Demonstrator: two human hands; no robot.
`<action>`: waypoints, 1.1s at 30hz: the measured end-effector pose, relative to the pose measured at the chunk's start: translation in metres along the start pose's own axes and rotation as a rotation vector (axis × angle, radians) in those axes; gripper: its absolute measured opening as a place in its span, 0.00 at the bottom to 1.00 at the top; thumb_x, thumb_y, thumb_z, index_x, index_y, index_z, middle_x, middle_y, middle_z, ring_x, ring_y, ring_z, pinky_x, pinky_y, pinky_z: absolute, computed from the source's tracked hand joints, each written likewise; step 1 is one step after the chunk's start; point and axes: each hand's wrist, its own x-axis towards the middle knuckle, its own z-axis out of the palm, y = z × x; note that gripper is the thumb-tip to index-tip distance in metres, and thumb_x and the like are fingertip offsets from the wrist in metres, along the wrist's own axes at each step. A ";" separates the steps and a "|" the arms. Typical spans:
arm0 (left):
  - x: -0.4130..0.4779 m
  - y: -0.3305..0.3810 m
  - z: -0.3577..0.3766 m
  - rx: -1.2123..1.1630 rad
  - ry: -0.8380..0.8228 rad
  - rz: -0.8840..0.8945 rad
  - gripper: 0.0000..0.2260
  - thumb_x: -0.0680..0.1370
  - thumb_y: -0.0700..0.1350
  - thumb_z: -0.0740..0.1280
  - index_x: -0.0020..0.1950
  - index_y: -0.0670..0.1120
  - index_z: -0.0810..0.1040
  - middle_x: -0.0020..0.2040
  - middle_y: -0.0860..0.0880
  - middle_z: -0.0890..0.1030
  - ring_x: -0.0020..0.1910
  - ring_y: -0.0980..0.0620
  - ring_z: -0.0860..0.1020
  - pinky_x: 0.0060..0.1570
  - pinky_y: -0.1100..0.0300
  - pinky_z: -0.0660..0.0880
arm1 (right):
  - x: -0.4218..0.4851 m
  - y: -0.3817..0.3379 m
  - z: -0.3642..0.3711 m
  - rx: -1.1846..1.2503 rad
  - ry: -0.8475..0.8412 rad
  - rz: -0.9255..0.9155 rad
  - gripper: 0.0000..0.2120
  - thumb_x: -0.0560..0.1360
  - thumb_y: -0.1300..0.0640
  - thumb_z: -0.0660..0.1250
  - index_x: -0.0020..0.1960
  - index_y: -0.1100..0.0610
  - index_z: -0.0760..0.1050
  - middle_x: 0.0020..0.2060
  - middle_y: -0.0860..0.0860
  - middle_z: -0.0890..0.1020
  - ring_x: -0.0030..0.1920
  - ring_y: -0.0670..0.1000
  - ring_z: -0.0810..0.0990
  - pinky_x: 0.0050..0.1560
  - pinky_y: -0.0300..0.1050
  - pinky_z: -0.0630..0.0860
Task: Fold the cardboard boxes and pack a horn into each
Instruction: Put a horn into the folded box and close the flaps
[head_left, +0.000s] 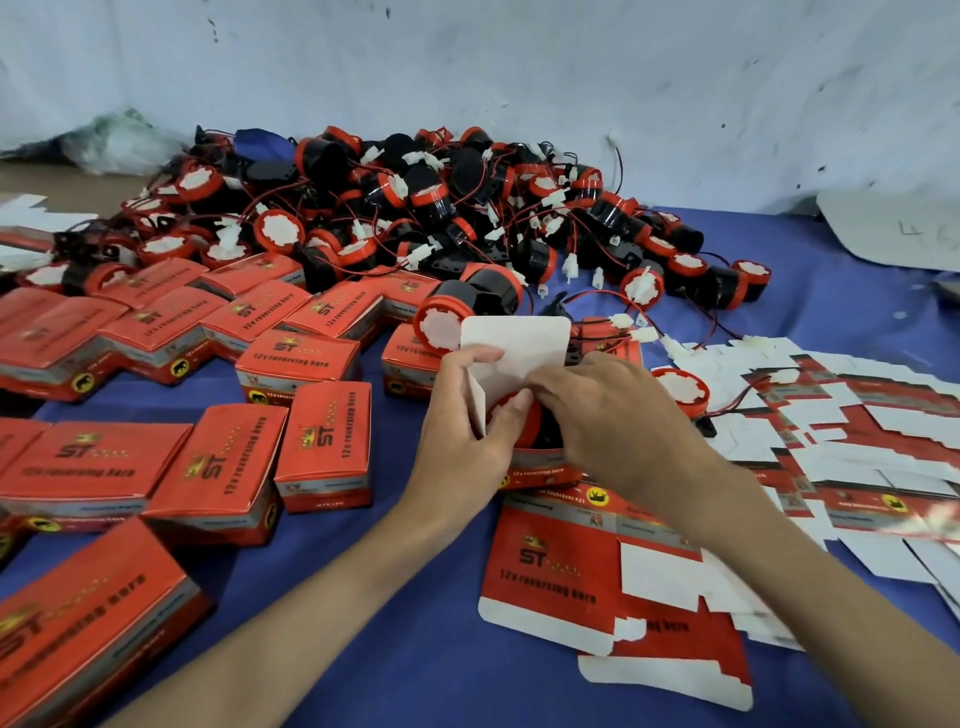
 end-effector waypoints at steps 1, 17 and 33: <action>0.000 0.000 0.000 -0.013 0.010 0.001 0.14 0.77 0.42 0.68 0.56 0.57 0.67 0.54 0.60 0.73 0.52 0.69 0.72 0.47 0.75 0.70 | 0.002 0.005 -0.004 0.034 -0.053 -0.026 0.15 0.79 0.60 0.57 0.64 0.54 0.71 0.49 0.52 0.81 0.49 0.53 0.75 0.49 0.47 0.72; 0.003 -0.001 0.001 -0.012 -0.036 -0.069 0.22 0.72 0.44 0.74 0.55 0.60 0.65 0.53 0.60 0.75 0.55 0.61 0.76 0.52 0.60 0.77 | -0.006 0.013 -0.047 0.004 -0.230 0.205 0.10 0.75 0.54 0.68 0.57 0.48 0.77 0.52 0.48 0.73 0.55 0.53 0.72 0.50 0.43 0.67; -0.003 -0.005 -0.002 0.082 -0.075 -0.014 0.30 0.65 0.48 0.77 0.57 0.60 0.62 0.52 0.62 0.77 0.52 0.62 0.78 0.48 0.64 0.77 | 0.022 -0.013 -0.031 0.228 -0.117 -0.027 0.11 0.79 0.53 0.60 0.57 0.53 0.78 0.50 0.51 0.83 0.49 0.51 0.78 0.50 0.42 0.69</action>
